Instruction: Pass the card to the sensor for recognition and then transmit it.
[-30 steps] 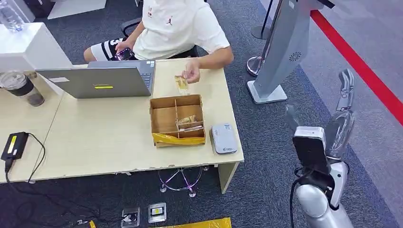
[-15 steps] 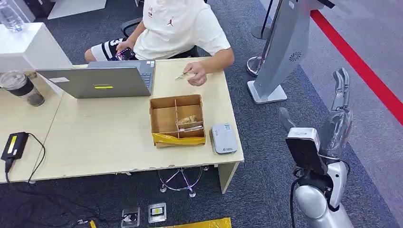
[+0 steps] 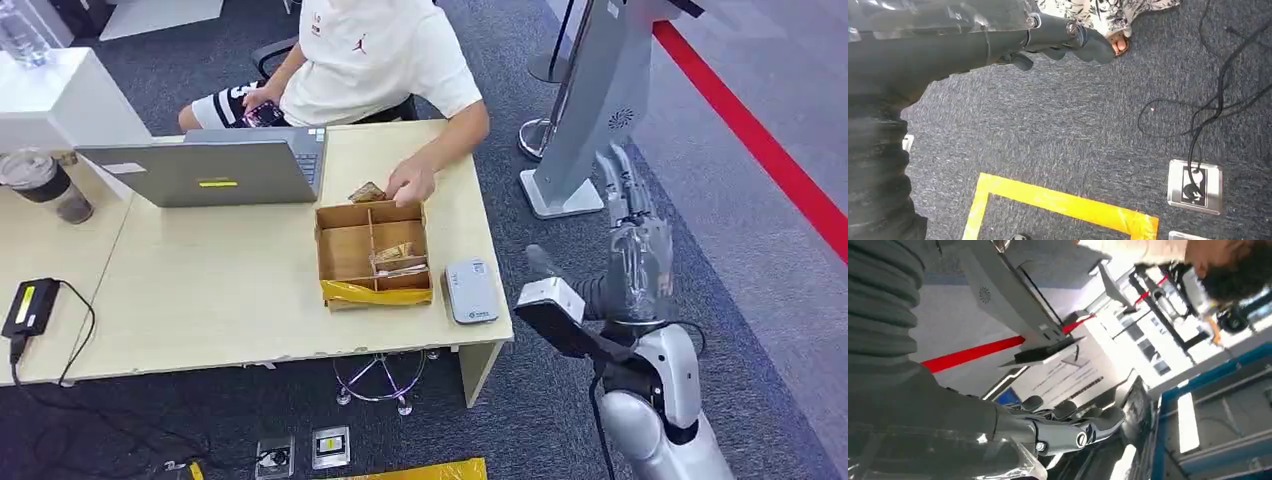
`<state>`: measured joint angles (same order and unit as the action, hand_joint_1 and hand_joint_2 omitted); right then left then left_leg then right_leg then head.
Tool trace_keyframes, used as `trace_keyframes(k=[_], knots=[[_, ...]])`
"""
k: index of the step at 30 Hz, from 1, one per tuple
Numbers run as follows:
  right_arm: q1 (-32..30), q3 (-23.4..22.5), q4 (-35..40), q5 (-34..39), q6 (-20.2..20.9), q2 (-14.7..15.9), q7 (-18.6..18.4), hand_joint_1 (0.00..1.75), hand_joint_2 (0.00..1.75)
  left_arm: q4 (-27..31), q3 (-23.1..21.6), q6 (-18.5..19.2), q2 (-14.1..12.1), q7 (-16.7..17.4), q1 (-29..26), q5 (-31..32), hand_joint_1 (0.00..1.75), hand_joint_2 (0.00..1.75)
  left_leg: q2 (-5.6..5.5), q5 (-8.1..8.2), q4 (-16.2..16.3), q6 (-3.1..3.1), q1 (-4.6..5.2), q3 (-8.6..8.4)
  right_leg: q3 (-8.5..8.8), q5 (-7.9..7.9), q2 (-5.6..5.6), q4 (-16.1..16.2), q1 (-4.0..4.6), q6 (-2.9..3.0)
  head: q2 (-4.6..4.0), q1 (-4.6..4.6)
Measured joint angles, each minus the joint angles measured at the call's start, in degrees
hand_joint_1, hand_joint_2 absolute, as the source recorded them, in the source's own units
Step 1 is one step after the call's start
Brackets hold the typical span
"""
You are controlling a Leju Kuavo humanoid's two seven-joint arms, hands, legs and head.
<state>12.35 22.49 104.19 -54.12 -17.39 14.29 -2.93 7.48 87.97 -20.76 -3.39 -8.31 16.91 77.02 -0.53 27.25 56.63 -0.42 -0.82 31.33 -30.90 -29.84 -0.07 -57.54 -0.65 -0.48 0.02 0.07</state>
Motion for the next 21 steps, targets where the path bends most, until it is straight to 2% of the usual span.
trace_keyframes(k=[11, 16, 21], knots=[[4.8, 9.5, -3.9, -1.9, 7.1, -3.0, 2.4, 0.00, 1.75, 0.0, 0.0, 0.4, 0.0, 0.3, 0.7, 0.8, 0.00, 1.75, -0.01, 0.00, 0.0, 0.00, 0.00, 0.01, -0.01, 0.00, 0.00, 0.0, 0.01, 0.01, 0.00, 0.00], [6.9, 13.1, -6.7, -2.1, 10.4, -3.8, 2.5, 0.00, 1.75, 0.0, 0.0, 0.5, 0.1, 0.5, 1.0, 1.3, 0.00, 1.75, -0.02, 0.00, 0.0, 0.00, 0.00, 0.02, 0.00, 0.00, 0.00, 0.0, 0.01, 0.01, 0.00, 0.00], [9.1, 16.4, -10.3, -2.7, 11.7, -4.7, 1.8, 0.00, 1.75, 0.0, 0.0, 0.5, 0.1, 0.6, 1.1, 1.7, 0.00, 1.75, -0.02, 0.00, 0.0, 0.00, 0.00, 0.02, -0.01, 0.00, 0.00, 0.0, 0.01, 0.01, 0.00, -0.02]])
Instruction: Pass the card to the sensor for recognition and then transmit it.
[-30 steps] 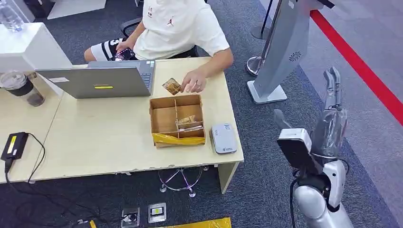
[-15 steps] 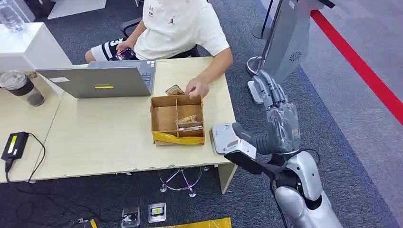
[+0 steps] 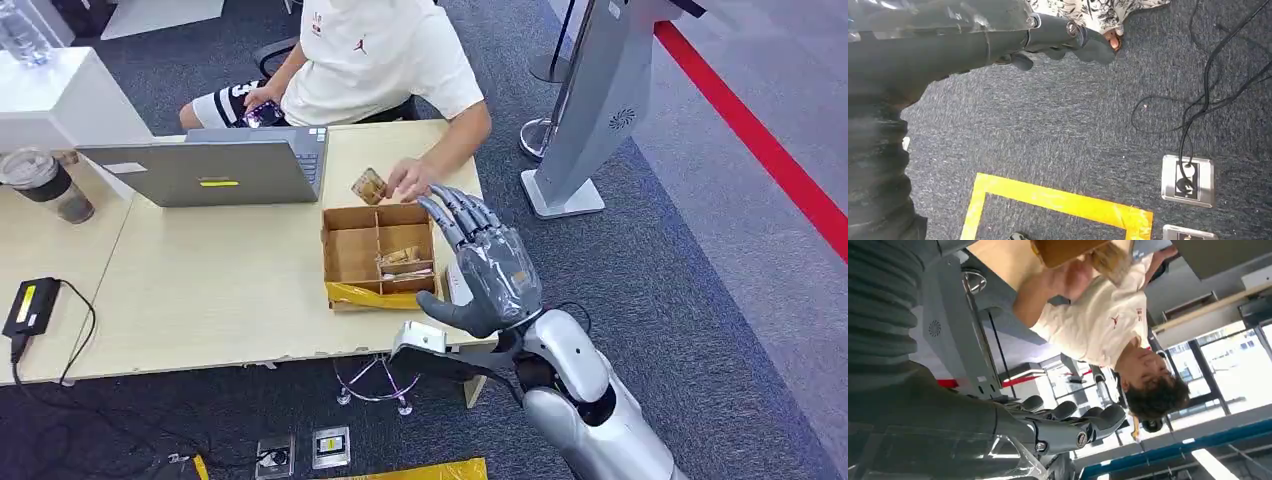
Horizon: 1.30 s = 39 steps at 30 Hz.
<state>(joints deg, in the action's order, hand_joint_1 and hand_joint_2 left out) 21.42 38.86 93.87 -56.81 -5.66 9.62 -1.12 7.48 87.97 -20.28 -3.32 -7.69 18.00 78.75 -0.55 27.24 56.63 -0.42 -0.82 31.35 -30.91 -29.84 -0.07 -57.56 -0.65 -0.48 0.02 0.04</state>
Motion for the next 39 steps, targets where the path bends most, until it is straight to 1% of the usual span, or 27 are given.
trace_keyframes(k=[7, 15, 25, 39], knots=[[3.5, 3.5, -6.7, 0.5, 2.7, -1.7, -1.5, 0.00, 1.75, 0.0, 0.0, 0.1, 0.1, 0.4, 0.5, 0.9, 0.00, 1.75, -0.02, -0.01, 0.0, 0.00, 0.00, -0.01, 0.00, 0.00, 0.01, 0.0, 0.00, 0.00, 0.00, -0.02], [4.7, 4.9, -10.7, 0.7, 2.8, -3.0, -1.7, 0.00, 1.75, 0.0, 0.0, 0.1, 0.2, 0.5, 0.7, 1.0, 0.00, 1.75, -0.01, -0.01, 0.0, 0.00, 0.00, 0.00, -0.01, 0.00, -0.01, 0.0, 0.00, 0.00, 0.00, 0.00], [5.5, 6.0, -13.3, 0.7, 2.8, -3.6, -1.7, 0.00, 1.75, 0.0, 0.0, 0.1, 0.2, 0.5, 0.7, 1.0, 0.00, 1.75, -0.01, -0.01, 0.0, 0.00, 0.00, -0.02, -0.01, 0.00, -0.01, 0.0, 0.00, 0.00, 0.00, 0.00], [5.8, 7.0, -14.8, 0.7, 2.8, -3.7, -1.8, 0.00, 1.75, 0.0, 0.0, 0.1, 0.2, 0.5, 0.7, 1.0, 0.00, 1.75, 0.00, -0.01, 0.0, 0.00, 0.00, -0.02, -0.01, 0.00, -0.01, 0.0, 0.00, 0.00, 0.00, 0.00]])
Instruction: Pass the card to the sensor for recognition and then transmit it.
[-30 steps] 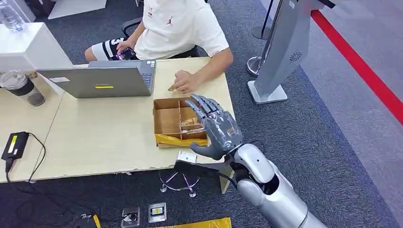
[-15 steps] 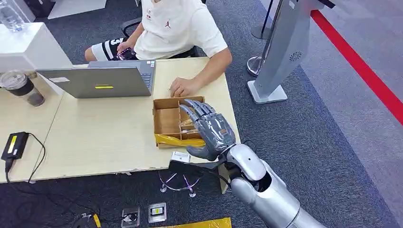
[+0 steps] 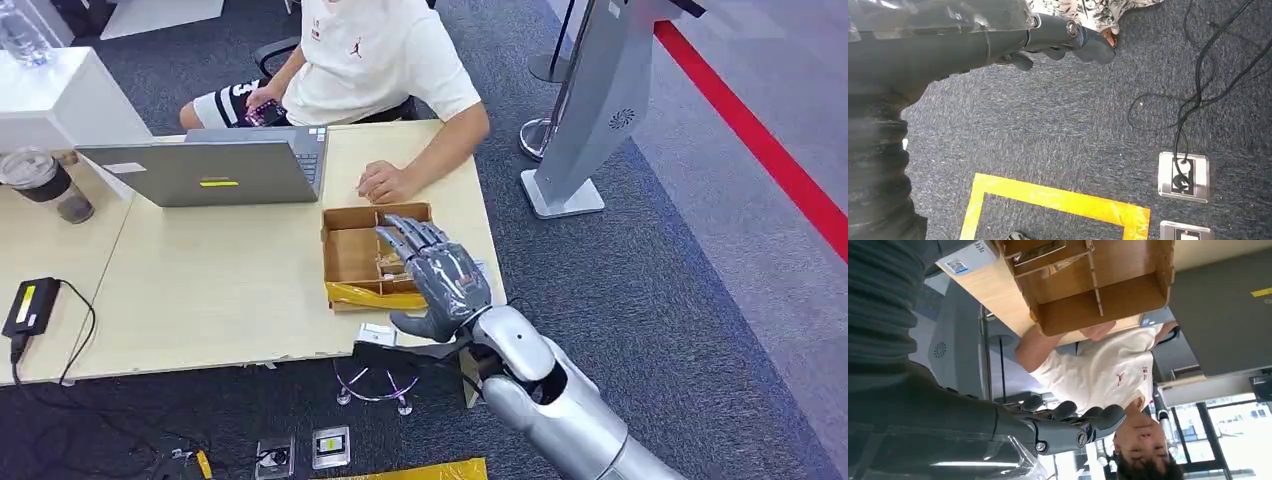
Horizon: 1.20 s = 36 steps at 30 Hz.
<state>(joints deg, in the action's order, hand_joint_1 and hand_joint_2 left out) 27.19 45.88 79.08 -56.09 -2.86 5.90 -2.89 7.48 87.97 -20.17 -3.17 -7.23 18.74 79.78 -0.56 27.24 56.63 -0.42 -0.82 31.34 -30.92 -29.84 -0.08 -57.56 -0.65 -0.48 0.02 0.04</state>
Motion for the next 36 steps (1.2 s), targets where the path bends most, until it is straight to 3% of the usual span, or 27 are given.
trace_keyframes(k=[2, 4, 5, 9, 15, 28, 36], knots=[[0.0, 0.1, -0.2, 0.0, 0.1, 0.0, -0.1, 0.00, 1.75, 0.0, 0.0, 0.0, 0.0, 0.0, 0.0, 0.0, 0.00, 1.75, 0.00, 0.00, 0.0, 0.00, 0.00, 0.00, 0.00, 0.00, 0.00, 0.0, 0.00, 0.00, 0.00, 0.00], [0.3, 0.1, -0.7, 1.1, 1.8, -0.3, -3.3, 0.00, 1.75, 0.0, 0.0, 0.1, 0.0, 0.0, 0.0, -0.7, 0.00, 1.75, 0.00, 0.00, 0.0, 0.00, 0.00, 0.02, 0.00, 0.00, 0.00, 0.0, 0.00, 0.00, 0.00, 0.02], [1.0, 0.1, -2.3, 2.1, 0.5, -0.9, -4.3, 0.00, 1.75, 0.0, 0.0, 0.1, 0.0, 0.0, 0.2, -0.9, 0.00, 1.75, 0.01, 0.00, 0.0, 0.00, 0.00, 0.04, -0.01, 0.00, 0.00, 0.0, 0.00, 0.00, 0.00, -0.04], [6.2, 0.1, -16.5, 4.1, -7.9, -5.1, -2.7, 0.00, 1.75, 0.0, 0.0, -0.1, 0.5, 0.2, 1.4, -1.0, 0.00, 1.75, -0.03, -0.09, 0.0, -0.02, -0.01, -0.02, 0.02, 0.02, 0.04, 0.0, 0.01, 0.02, 0.00, -0.02], [8.1, 0.1, -27.8, 4.5, -8.6, -8.5, -2.6, 0.00, 1.75, 0.0, 0.0, -0.2, 0.8, 0.2, 1.5, -1.0, 0.00, 1.75, -0.08, -0.09, 0.0, -0.03, -0.01, 0.02, -0.02, 0.02, 0.04, 0.0, 0.01, 0.02, 0.00, -0.02], [9.7, 0.0, -38.0, 5.6, -12.2, -11.2, -3.1, 0.00, 1.75, 0.0, 0.0, -0.2, 1.0, 0.2, 1.5, -0.3, 0.00, 1.75, -0.04, -0.07, 0.0, -0.04, -0.01, 0.00, -0.05, 0.02, -0.01, 0.0, 0.01, 0.02, 0.00, 0.00], [10.0, -0.3, -39.7, 5.6, -13.9, -11.3, -2.9, 0.00, 1.75, 0.0, 0.0, -0.2, 1.0, 0.2, 1.5, 0.8, 0.00, 1.75, -0.03, -0.07, 0.0, -0.05, 0.00, 0.01, -0.05, 0.02, -0.02, 0.0, 0.01, 0.02, 0.00, 0.00]])
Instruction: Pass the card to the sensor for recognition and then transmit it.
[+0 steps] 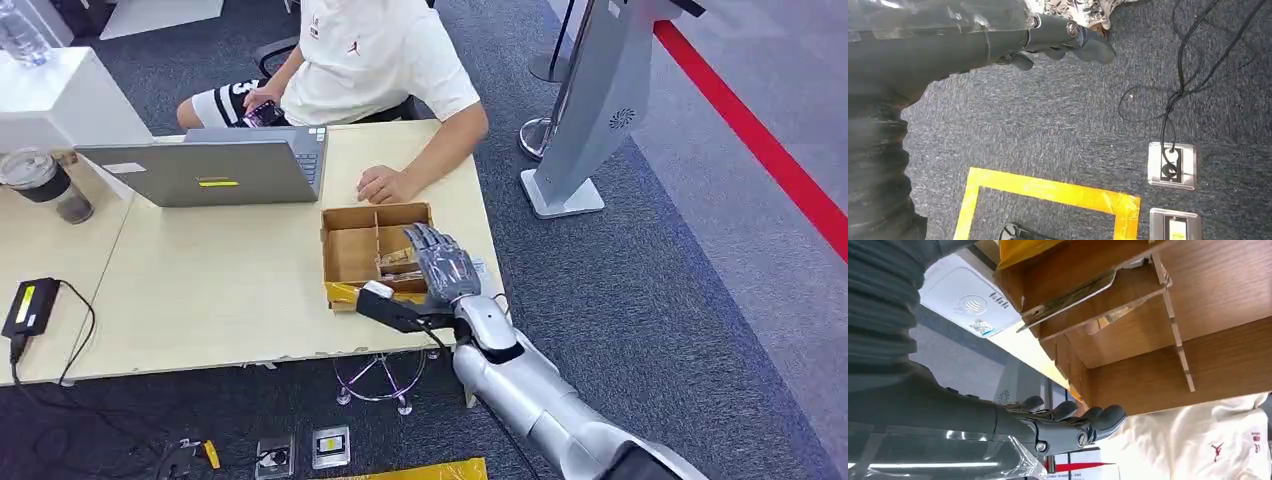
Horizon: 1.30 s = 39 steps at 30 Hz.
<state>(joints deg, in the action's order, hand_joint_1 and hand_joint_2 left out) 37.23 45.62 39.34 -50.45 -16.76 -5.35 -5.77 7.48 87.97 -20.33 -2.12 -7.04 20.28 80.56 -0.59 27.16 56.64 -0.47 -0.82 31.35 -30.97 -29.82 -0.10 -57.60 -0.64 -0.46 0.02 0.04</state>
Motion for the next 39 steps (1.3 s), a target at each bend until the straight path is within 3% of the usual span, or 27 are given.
trace_keyframes(k=[11, 20, 30, 39], knots=[[1.0, -1.6, 1.3, -0.2, -3.8, 0.3, 0.2, 0.00, 1.75, 0.0, 0.1, 0.0, 0.0, 0.0, -0.1, -0.4, 0.00, 1.75, 0.00, 0.00, 0.0, 0.00, 0.00, 0.00, 0.00, 0.00, 0.00, 0.0, 0.00, 0.00, 0.00, 0.00], [1.0, -2.5, 8.0, -0.7, -1.2, 1.2, -0.6, 0.00, 1.75, 0.0, 0.2, 0.1, 0.0, 0.0, -0.2, -0.9, 0.00, 1.75, 0.01, 0.00, 0.0, 0.00, 0.00, 0.00, 0.00, 0.00, -0.01, 0.0, 0.00, 0.00, 0.00, 0.00], [0.4, -2.5, 10.2, -0.6, -0.4, 1.4, -0.6, 0.00, 1.75, 0.0, 0.2, 0.1, 0.0, 0.0, -0.2, -0.8, 0.00, 1.75, 0.01, 0.00, 0.0, 0.00, 0.00, -0.01, 0.00, 0.00, -0.01, 0.0, 0.00, 0.00, 0.00, 0.00], [-0.2, -2.4, 10.1, 0.3, 3.1, 1.1, 1.2, 0.00, 1.75, 0.0, 0.2, 0.3, 0.0, 0.0, -0.3, -1.0, 0.00, 1.75, 0.00, 0.00, 0.0, 0.00, 0.00, 0.01, 0.00, 0.00, 0.00, 0.0, 0.00, 0.00, 0.00, 0.00]])
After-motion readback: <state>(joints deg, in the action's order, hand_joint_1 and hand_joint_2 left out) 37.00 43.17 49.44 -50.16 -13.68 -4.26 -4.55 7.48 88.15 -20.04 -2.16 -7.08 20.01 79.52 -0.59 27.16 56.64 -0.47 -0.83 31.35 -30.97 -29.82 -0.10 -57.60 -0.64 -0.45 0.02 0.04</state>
